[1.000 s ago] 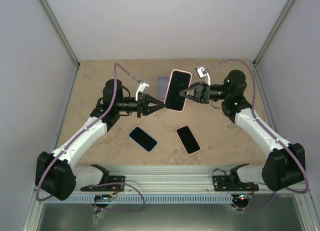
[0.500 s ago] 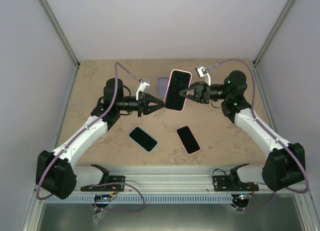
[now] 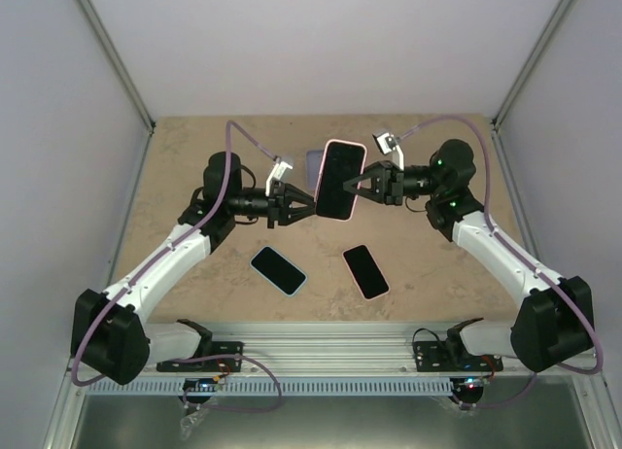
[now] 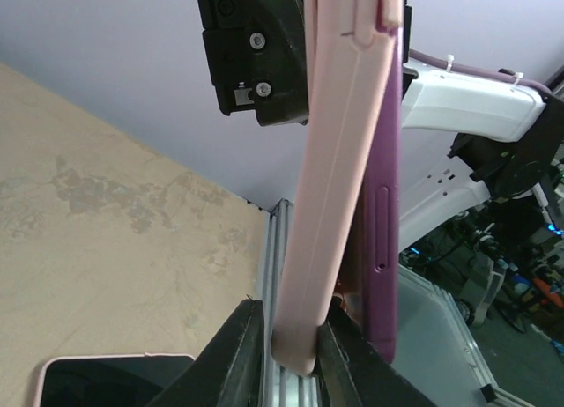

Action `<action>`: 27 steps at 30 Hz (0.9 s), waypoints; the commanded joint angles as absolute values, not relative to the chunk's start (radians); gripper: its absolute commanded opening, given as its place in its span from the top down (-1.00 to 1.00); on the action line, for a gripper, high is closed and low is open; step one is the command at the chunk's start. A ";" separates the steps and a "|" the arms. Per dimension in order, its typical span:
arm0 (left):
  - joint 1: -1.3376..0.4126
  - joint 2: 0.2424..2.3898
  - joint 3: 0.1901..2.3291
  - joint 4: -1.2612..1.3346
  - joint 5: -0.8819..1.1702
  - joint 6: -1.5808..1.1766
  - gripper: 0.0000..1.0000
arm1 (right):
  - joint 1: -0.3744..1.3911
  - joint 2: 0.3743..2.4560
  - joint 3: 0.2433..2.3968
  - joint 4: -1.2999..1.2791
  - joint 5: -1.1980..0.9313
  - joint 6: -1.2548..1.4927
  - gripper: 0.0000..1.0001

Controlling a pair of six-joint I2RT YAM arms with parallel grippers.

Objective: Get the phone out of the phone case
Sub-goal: Remove the phone case from the phone.

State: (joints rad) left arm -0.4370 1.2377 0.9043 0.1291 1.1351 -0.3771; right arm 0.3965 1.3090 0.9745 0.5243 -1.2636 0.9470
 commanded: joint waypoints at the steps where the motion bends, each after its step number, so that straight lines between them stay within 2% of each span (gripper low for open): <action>1: -0.430 1.275 0.888 0.221 1.057 -0.455 0.60 | 0.483 1.270 0.997 0.649 -1.441 0.990 0.99; 7: -0.433 1.253 0.828 0.461 1.143 -0.633 0.56 | 0.491 1.280 0.996 0.602 -1.428 0.948 0.99; 18: -0.436 1.259 0.822 0.588 1.117 -0.742 0.55 | 0.511 1.322 0.979 0.593 -1.388 0.940 0.99; 21: -0.439 1.270 0.808 0.674 1.121 -0.807 0.65 | 0.511 1.339 0.989 0.572 -1.376 0.927 0.99; 25: -0.440 1.268 0.774 0.811 1.130 -0.911 0.97 | 0.507 1.355 1.023 0.454 -1.355 0.844 0.99; 27: -0.440 1.260 0.757 0.855 1.133 -0.943 1.00 | 0.494 1.361 1.025 0.439 -1.342 0.835 0.99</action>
